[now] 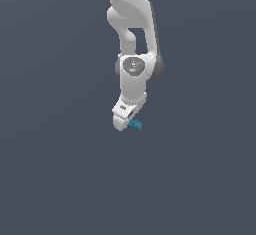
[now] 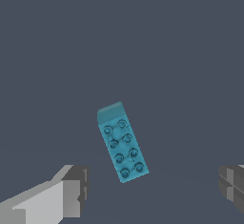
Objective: Pick up the object and move it to a goal position.
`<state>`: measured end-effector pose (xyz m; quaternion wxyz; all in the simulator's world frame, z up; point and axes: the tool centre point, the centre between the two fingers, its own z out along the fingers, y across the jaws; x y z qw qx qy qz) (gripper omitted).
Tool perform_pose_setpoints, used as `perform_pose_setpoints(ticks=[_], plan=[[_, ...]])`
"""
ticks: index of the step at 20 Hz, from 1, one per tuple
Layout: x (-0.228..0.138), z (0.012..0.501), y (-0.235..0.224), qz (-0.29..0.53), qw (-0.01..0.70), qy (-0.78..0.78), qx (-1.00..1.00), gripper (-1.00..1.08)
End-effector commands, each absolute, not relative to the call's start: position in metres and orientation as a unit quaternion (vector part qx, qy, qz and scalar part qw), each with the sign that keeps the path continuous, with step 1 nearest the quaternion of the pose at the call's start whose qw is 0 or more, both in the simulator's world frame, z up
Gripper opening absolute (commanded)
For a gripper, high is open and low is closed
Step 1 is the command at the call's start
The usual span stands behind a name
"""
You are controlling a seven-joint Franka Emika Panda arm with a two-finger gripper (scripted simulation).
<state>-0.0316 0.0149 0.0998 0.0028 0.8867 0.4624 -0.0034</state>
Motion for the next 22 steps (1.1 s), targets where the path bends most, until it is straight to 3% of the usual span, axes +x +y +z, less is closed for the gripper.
perform_pose_setpoints(ticks=[1, 22], plan=[[-0.035, 0.094, 0.016, -0.003, 0.003, 0.496, 0.868, 1.00], [-0.048, 0.072, 0.023, 0.000, 0.000, 0.619, 0.786, 1.00]])
